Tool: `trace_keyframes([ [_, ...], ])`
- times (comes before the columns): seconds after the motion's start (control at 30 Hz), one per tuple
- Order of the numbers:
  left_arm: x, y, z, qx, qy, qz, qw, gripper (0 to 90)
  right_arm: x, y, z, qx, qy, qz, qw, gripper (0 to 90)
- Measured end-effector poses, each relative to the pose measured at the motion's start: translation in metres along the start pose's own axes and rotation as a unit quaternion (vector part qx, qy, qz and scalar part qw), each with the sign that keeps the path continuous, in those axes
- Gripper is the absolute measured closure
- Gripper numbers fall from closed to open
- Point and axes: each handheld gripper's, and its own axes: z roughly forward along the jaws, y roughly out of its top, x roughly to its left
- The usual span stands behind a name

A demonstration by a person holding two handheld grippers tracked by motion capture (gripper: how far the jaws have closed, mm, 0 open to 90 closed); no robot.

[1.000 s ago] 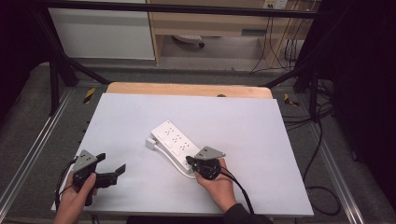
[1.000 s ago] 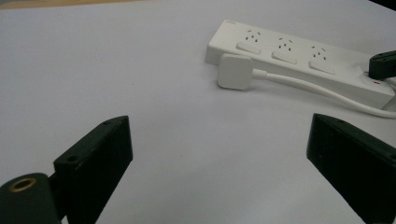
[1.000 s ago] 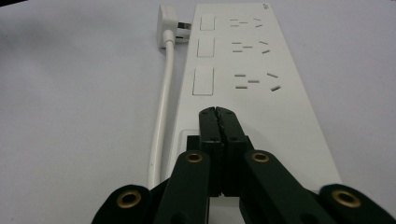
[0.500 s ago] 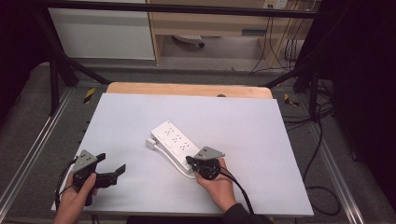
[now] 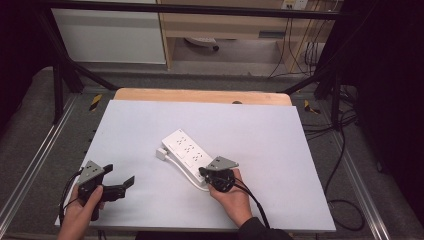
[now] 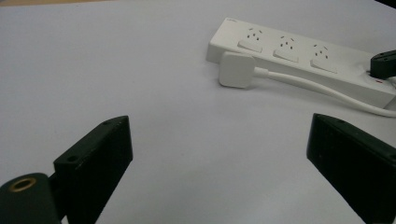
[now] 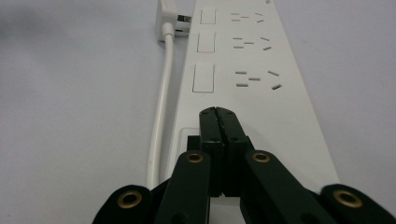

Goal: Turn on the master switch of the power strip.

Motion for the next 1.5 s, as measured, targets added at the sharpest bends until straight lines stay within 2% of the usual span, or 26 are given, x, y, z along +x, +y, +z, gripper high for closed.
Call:
trace_keyframes([
  [0.23, 0.0005, -0.0004, 0.0005, 0.002, 0.0, 0.0, 1.0, 7.0, -0.0029, 0.0001, 0.0, -0.001, 0.009, 0.015, 0.9998, 90.0],
  [1.5, 0.0005, -0.0004, 0.0004, 0.002, 0.001, 0.002, 1.0, 7.0, -0.0058, -0.0006, -0.0015, -0.007, 0.016, 0.031, 0.9994, 90.0],
])
